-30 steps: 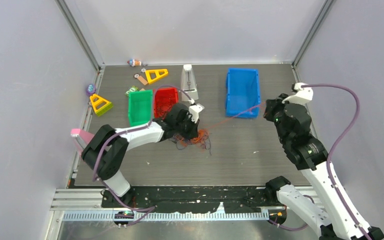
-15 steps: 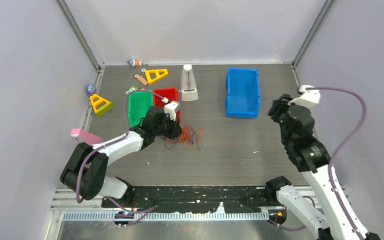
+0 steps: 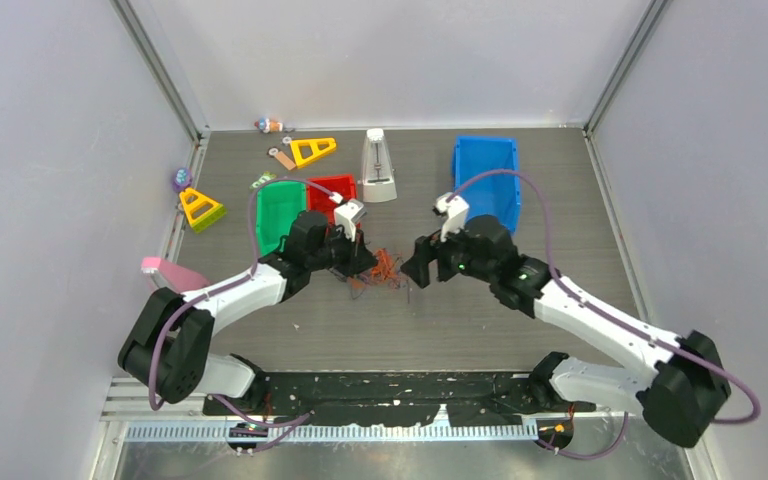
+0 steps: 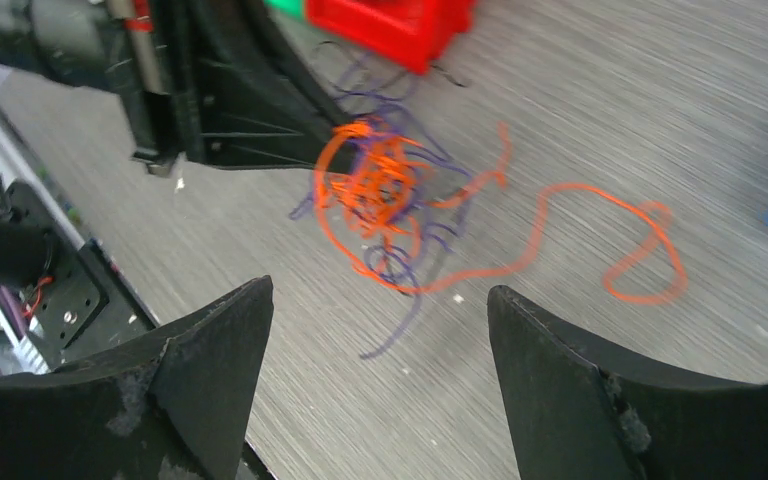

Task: Untangle the cables

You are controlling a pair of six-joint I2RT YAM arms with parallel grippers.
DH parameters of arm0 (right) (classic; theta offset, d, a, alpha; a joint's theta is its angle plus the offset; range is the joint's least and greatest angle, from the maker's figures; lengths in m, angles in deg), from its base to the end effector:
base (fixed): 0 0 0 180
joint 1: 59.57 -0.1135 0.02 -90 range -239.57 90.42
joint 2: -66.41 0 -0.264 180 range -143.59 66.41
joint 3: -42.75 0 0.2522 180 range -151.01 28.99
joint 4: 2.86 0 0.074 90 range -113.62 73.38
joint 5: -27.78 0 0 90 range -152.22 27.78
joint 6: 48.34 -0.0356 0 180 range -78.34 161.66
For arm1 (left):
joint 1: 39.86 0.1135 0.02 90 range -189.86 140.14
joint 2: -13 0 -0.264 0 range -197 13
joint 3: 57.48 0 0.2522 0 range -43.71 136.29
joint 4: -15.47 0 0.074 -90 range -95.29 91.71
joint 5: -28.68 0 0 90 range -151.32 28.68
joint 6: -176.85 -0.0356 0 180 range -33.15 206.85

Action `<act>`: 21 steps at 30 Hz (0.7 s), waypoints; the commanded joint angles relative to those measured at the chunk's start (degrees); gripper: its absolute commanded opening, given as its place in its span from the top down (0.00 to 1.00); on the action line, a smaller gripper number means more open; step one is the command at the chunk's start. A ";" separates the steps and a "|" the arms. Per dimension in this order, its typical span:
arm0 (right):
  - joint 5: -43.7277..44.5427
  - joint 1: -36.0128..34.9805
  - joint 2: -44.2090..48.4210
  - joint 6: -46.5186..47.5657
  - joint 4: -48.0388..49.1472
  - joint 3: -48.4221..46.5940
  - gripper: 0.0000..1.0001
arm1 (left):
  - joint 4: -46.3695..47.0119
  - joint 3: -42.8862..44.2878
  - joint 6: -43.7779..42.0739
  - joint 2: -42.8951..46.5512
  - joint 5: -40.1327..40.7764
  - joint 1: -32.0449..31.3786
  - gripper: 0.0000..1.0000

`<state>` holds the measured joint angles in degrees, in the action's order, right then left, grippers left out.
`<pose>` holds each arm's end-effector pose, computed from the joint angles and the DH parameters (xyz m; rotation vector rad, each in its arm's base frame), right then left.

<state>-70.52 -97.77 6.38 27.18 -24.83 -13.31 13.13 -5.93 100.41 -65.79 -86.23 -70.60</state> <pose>0.1838 0.1512 0.2770 -0.5233 2.0294 0.7173 0.2376 -0.1587 0.2046 0.5945 2.0845 -0.9118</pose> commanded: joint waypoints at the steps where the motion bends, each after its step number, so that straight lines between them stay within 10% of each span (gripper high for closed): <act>1: -1.54 -6.43 -6.29 3.74 13.83 -2.56 0.16 | 4.05 -0.21 0.46 1.85 -2.73 -0.36 1.00; 15: 6.08 -11.88 -22.52 6.14 16.81 -9.49 0.51 | 2.31 0.34 0.32 1.90 -0.80 -0.45 1.00; 21: 12.76 -12.08 -18.72 5.71 16.21 -6.17 0.39 | 1.03 0.47 -0.09 2.25 1.13 -0.44 1.00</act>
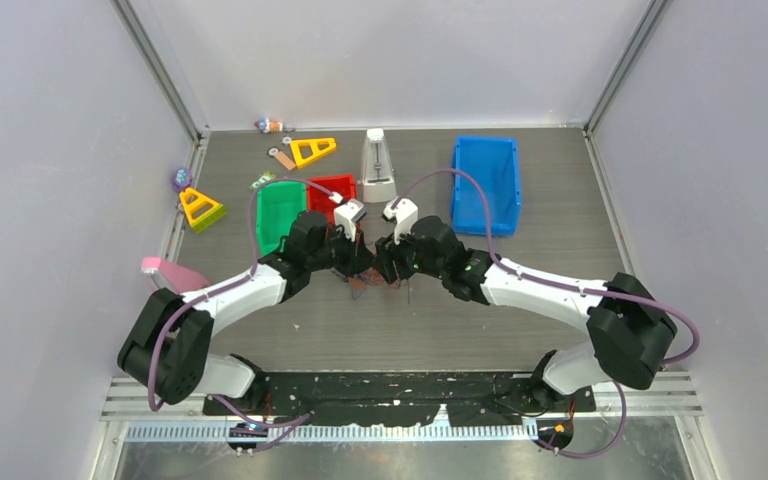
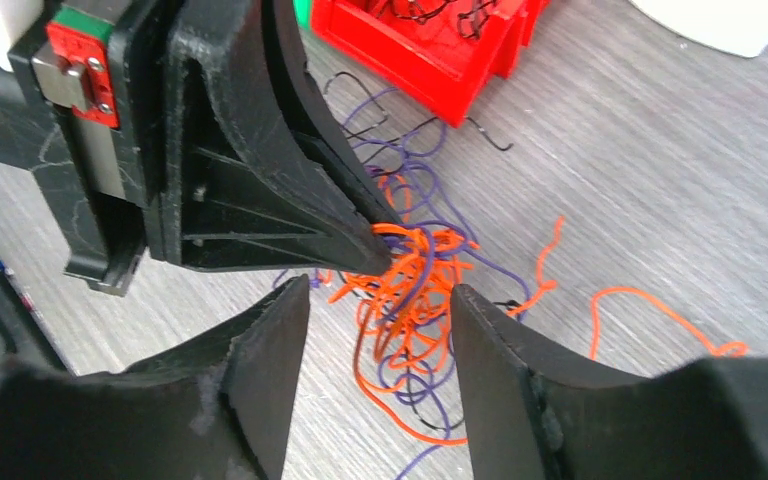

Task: Untangle the cables

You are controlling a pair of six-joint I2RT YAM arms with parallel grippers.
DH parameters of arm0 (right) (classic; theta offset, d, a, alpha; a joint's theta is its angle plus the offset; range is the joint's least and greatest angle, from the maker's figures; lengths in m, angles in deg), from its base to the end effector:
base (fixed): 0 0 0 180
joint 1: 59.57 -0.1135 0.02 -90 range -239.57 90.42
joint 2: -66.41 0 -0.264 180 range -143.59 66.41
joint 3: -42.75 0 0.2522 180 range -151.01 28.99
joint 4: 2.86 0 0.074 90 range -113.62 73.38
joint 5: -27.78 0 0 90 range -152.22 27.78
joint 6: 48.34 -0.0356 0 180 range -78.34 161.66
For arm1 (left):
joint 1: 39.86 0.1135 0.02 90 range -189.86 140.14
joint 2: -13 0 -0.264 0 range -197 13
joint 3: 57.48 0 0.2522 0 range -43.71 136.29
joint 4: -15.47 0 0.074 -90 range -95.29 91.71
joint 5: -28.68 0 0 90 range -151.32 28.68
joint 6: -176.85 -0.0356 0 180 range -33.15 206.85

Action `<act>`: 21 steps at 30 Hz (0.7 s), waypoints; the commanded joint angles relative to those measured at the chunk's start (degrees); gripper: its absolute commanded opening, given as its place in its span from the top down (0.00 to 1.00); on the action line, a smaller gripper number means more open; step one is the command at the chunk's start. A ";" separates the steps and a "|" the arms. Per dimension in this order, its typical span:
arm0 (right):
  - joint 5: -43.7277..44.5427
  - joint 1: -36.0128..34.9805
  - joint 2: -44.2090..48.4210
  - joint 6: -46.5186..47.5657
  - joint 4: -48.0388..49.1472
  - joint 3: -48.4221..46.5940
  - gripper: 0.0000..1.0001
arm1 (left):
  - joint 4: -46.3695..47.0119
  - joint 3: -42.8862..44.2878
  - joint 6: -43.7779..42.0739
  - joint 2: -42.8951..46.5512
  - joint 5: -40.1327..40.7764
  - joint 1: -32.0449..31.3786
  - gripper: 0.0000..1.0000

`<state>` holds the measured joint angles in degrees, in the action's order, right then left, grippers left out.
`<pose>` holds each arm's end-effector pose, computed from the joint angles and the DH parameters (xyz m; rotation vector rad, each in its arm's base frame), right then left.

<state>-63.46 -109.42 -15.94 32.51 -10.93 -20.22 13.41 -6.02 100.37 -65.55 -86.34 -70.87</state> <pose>0.2058 0.2451 0.2409 -0.7488 1.9789 0.6528 0.2364 -0.1597 0.2056 0.6018 2.0755 -0.9168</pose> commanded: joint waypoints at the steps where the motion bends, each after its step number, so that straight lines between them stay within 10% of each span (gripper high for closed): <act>1: 6.15 -0.43 3.90 0.49 1.49 0.89 0.38 | 0.69 0.60 -0.07 2.07 1.44 -0.19 1.00; 10: 7.13 -0.43 5.01 0.01 1.15 4.55 0.49 | 0.52 0.40 -0.30 2.39 1.98 -0.19 1.00; 21: 9.06 -0.43 7.29 -0.78 1.98 6.96 0.91 | 0.30 0.72 -0.42 1.69 2.19 -0.20 1.00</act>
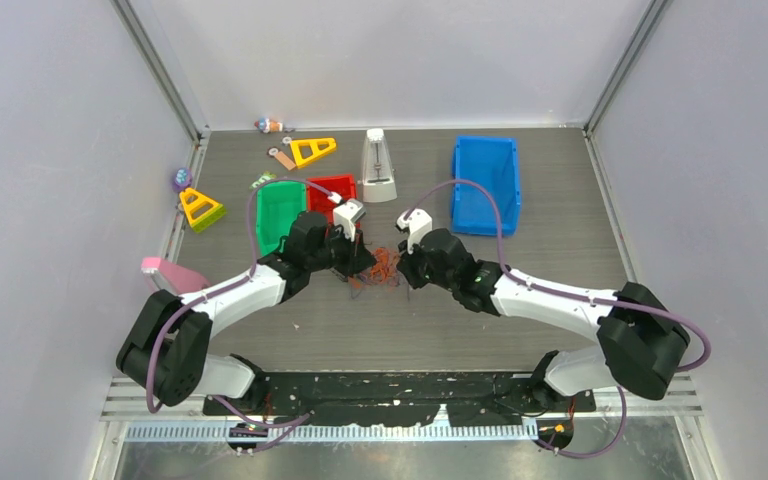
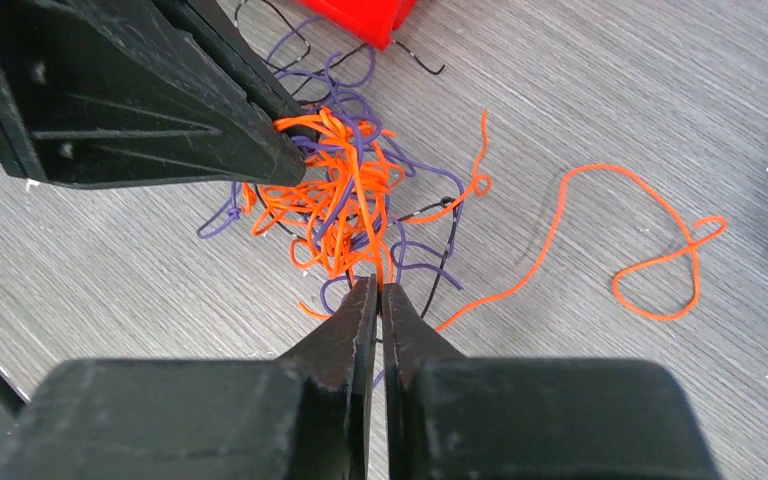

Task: Untangle the cables

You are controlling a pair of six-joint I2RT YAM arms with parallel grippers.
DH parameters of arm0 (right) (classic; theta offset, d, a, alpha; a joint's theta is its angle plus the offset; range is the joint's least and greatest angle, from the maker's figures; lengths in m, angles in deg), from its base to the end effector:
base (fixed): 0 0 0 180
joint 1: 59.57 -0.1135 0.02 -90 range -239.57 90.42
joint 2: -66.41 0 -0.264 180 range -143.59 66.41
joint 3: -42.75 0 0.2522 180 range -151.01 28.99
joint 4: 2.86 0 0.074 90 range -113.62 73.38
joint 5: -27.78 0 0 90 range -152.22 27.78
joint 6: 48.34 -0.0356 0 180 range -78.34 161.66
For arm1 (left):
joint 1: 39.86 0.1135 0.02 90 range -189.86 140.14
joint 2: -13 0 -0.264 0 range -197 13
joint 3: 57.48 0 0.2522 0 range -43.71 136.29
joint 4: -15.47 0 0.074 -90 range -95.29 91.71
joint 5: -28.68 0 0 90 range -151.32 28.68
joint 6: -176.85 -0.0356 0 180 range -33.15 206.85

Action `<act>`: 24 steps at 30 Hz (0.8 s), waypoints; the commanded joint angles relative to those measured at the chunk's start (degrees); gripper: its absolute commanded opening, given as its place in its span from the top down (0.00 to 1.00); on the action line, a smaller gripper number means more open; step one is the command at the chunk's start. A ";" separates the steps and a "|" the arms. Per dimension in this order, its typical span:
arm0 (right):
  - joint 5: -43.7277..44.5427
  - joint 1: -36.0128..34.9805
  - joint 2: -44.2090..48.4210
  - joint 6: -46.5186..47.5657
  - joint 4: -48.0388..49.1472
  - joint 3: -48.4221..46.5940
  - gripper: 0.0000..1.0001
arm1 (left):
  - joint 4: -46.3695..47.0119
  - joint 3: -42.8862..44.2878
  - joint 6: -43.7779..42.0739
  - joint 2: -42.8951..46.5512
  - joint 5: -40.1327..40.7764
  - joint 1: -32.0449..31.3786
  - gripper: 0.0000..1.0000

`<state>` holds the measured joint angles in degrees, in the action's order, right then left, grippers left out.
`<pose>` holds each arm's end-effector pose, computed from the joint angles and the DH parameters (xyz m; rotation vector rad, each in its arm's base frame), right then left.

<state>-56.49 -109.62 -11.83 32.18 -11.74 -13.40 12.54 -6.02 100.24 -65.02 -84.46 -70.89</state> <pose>0.1913 0.2229 0.2208 -0.6883 2.0380 0.5109 0.2359 -0.1582 0.2064 0.5832 2.0845 -0.8813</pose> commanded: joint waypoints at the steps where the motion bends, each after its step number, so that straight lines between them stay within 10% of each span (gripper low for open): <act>1: 2.88 -0.23 3.88 -0.50 2.73 0.34 0.94 | 1.08 0.78 -0.34 1.05 0.47 -0.15 1.00; 11: 23.02 3.51 18.30 -7.61 -2.15 3.98 0.95 | -3.60 2.47 -0.59 -0.04 6.47 -0.13 1.00; 24: 36.30 30.51 45.21 -16.17 -19.38 8.84 0.95 | -7.89 1.51 1.30 1.88 21.50 0.08 1.00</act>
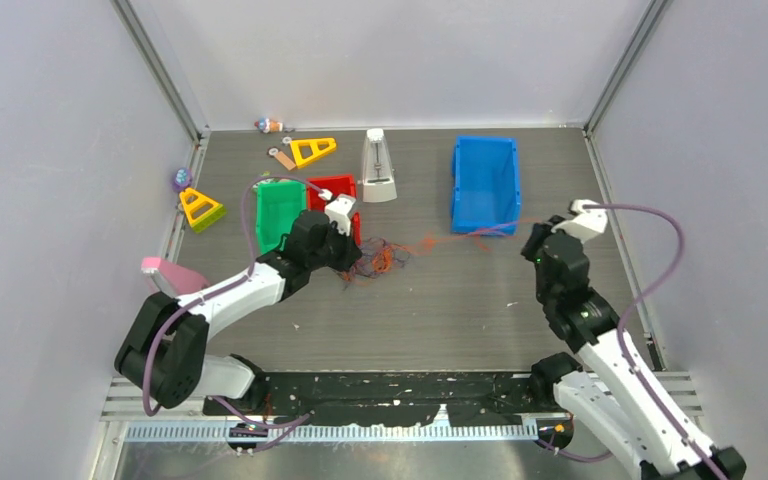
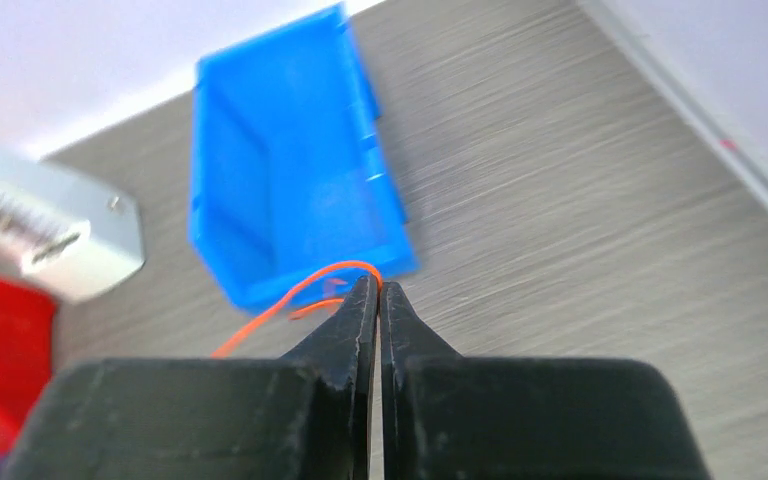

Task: Untangle the cables

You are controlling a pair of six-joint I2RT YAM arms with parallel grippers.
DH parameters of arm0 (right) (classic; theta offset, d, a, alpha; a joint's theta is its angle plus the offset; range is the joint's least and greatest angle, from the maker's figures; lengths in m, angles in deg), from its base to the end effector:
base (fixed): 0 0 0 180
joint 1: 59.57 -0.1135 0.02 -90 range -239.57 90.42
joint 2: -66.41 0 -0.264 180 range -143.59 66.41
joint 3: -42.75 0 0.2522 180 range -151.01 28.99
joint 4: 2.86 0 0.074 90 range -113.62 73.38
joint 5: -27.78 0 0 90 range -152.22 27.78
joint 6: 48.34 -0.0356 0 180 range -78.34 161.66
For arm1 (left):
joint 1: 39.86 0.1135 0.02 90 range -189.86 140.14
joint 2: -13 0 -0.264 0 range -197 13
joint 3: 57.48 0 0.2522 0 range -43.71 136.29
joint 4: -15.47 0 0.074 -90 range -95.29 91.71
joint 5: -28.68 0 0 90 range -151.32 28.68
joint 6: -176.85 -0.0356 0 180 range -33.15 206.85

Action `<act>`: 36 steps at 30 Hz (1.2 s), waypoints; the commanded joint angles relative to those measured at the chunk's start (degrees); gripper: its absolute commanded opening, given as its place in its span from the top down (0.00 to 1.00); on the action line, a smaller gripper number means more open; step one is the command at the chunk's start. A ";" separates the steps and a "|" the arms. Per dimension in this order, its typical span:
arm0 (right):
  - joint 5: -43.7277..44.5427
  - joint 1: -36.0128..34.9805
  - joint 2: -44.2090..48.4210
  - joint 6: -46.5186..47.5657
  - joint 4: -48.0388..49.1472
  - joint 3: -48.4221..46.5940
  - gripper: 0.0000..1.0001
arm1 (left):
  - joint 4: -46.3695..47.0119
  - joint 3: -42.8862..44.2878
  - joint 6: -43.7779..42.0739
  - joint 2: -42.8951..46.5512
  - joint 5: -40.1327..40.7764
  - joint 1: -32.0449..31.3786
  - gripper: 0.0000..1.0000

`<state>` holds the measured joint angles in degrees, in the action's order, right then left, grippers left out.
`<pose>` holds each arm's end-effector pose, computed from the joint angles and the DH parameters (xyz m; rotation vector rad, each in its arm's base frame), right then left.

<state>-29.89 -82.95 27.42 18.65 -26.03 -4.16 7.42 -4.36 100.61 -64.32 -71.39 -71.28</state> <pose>0.1590 0.0480 0.2870 0.3825 1.7541 0.0603 0.2394 -0.1535 0.2095 0.4417 2.1495 -0.6426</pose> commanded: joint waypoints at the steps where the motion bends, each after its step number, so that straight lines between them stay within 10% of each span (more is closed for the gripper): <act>1: 11.24 4.85 7.18 -3.69 -6.28 -0.42 0.95 | -3.07 -0.09 1.15 1.15 9.19 0.56 1.00; 23: 23.78 5.36 15.85 -4.00 -15.84 -12.57 0.95 | -9.45 -9.20 15.64 19.16 50.32 1.94 1.00; 36: 22.59 5.36 16.86 -0.55 -13.92 -18.08 0.95 | -15.25 -11.40 23.96 23.06 47.90 10.26 1.00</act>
<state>-7.81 -77.84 43.82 16.42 -42.34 -19.72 -5.82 -14.96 120.89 -42.23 -22.71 -65.25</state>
